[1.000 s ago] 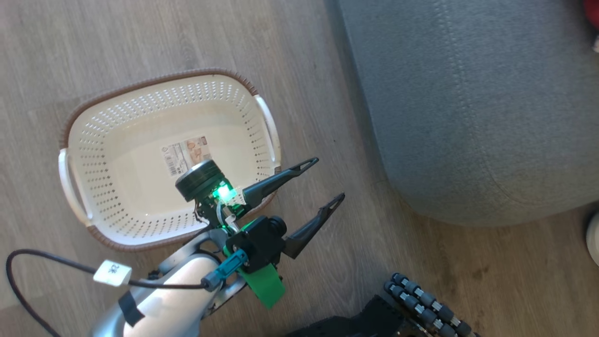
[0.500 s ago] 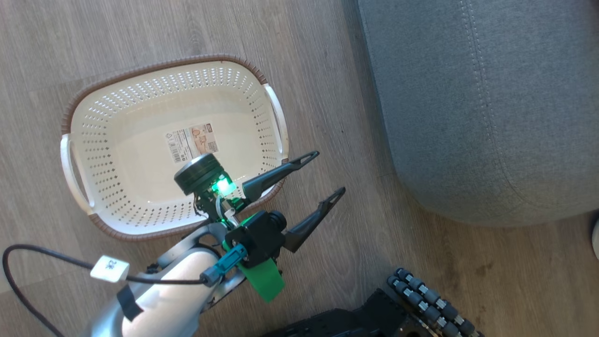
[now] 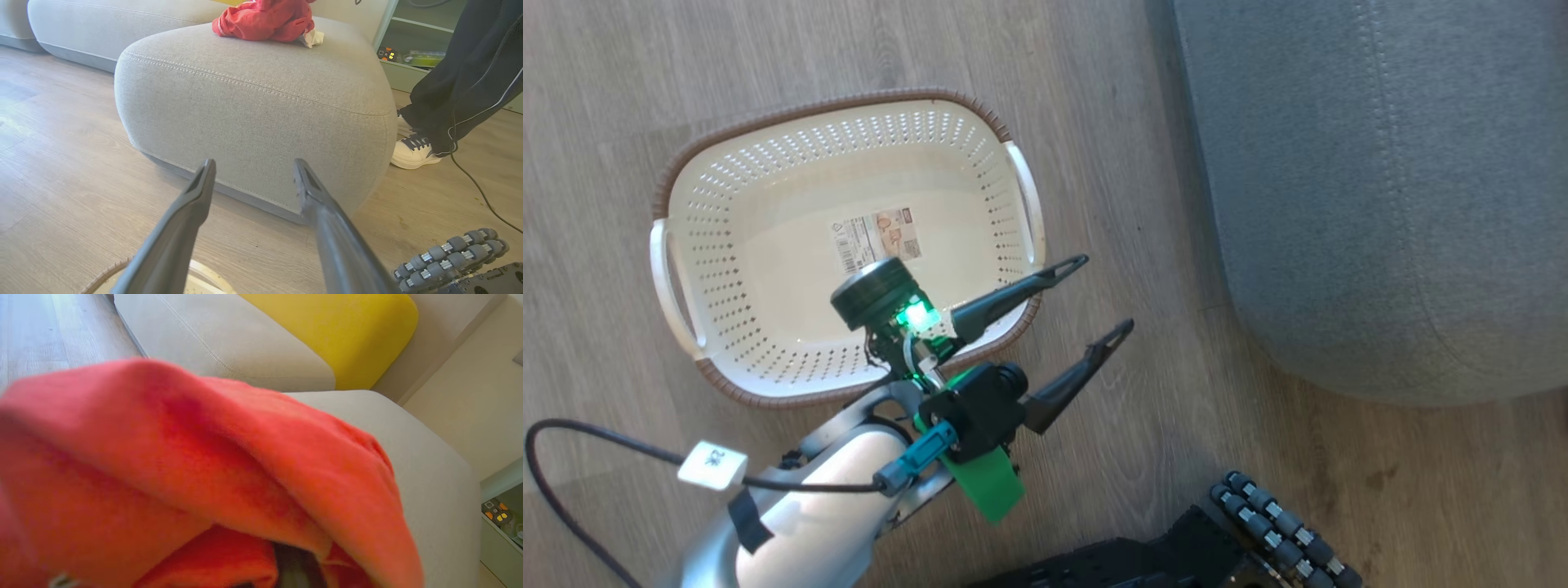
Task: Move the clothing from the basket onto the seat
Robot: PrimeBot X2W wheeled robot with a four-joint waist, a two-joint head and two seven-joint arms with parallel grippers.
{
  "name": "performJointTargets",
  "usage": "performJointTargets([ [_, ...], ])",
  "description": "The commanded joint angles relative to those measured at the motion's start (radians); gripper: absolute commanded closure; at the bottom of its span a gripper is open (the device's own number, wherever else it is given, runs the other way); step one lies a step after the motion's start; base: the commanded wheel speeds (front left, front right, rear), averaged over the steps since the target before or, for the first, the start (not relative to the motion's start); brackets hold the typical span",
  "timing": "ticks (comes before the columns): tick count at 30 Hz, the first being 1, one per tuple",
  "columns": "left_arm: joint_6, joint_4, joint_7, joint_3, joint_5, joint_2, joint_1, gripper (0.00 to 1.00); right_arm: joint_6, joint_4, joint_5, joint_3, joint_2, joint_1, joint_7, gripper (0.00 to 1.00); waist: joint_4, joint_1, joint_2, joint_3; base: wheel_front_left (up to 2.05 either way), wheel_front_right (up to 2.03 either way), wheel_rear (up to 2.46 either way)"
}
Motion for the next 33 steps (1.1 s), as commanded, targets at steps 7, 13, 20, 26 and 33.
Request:
performJointTargets([
  [7,-0.001,-0.051,-0.009,0.024,0.003,0.023,-0.018,0.0,0.0,0.043,-0.035,-0.008,-0.021,-0.022,0.035,1.0,0.021,0.0,-0.0001,0.017,0.0,0.0,0.0],
  [13,-0.001,-0.057,-0.009,0.045,0.001,0.02,-0.016,0.0,0.0,0.095,-0.05,-0.007,-0.033,-0.004,0.057,1.0,0.032,0.0,-0.0001,0.015,0.0,0.0,0.0],
  [20,-0.001,-0.055,-0.009,0.062,-0.001,0.002,-0.013,0.0,0.0,0.132,-0.058,0.02,-0.053,0.0,0.045,0.49,0.028,0.0,-0.0001,0.004,0.0,0.0,0.0],
  [26,-0.001,-0.045,-0.009,0.043,-0.003,-0.003,-0.008,0.0,0.0,0.145,-0.063,0.053,-0.052,0.014,0.075,0.0,0.021,0.0,-0.0001,-0.02,0.0,0.0,0.0],
  [33,-0.001,-0.03,-0.009,0.047,-0.008,-0.043,0.007,0.0,0.0,0.235,-0.064,0.119,-0.079,0.041,0.124,0.0,0.019,0.0,-0.0001,-0.093,0.0,0.0,0.0],
])
